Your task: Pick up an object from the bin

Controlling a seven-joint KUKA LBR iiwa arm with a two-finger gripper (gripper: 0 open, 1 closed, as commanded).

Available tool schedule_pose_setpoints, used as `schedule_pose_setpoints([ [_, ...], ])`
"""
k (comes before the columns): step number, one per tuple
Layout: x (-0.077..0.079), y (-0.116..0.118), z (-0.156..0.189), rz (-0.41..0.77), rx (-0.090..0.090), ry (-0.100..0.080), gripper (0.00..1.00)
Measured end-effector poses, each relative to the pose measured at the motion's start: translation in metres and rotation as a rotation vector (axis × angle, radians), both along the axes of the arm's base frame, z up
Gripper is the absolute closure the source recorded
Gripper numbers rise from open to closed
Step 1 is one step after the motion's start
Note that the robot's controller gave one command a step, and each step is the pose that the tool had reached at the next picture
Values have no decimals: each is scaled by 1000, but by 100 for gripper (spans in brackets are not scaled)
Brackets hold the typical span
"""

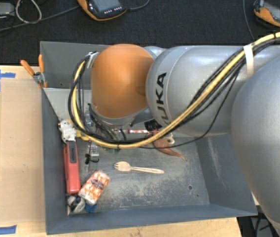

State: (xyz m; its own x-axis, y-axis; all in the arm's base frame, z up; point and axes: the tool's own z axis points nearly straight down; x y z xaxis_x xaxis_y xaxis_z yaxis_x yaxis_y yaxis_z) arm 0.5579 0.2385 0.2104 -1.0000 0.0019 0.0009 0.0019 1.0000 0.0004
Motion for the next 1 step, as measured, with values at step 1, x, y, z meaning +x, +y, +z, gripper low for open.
schedule_pose_setpoints([
  [1,-30,-10,-63,291,1,-3,0],
])
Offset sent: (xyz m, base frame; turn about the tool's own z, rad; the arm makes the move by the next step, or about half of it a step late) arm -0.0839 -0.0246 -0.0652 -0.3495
